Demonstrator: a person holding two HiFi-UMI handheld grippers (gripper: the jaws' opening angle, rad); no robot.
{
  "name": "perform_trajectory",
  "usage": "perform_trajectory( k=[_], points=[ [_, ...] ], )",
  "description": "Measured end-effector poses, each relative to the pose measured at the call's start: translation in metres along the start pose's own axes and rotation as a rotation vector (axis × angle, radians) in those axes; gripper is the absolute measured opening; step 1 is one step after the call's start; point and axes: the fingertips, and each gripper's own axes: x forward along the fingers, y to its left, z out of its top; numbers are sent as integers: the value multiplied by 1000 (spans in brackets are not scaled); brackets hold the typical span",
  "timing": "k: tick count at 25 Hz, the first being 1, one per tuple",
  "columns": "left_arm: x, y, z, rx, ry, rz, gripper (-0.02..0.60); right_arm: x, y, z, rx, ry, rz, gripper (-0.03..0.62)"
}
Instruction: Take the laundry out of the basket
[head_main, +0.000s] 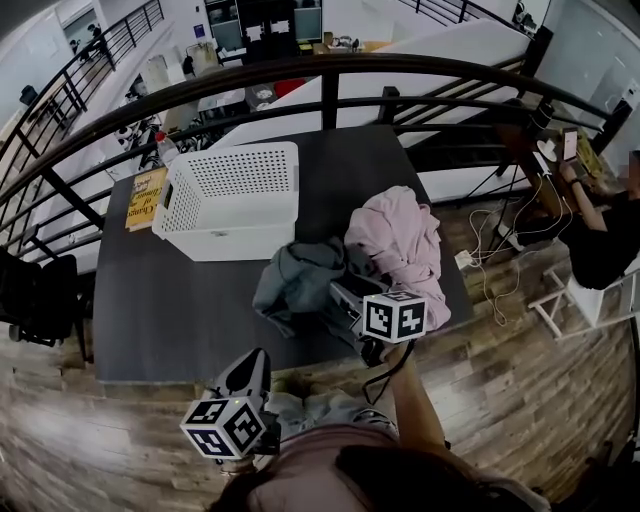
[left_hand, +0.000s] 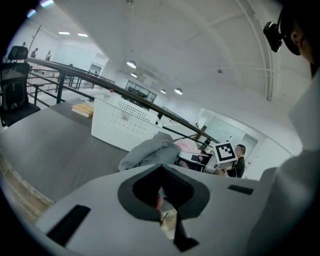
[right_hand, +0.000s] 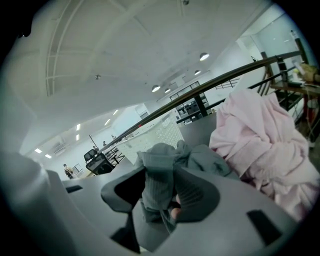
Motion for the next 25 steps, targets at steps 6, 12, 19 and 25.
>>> perform_trajectory(
  k=[6,12,19,25],
  points=[
    [-6,5,-9,-14,27,9,-11,-18,-1,-6,3,-28,-42,193],
    [-7,6,-19,7,78,-5,-11,-52,18,0,18,-149,-11,170],
    [-16,-4,-28,44,104,-64,-11,-93,37,-4,-49,-244,-85,87],
    [-42,-25,-28,85,74,-140,-11,-123,68,-20,-122,-277,-132,44]
  ],
)
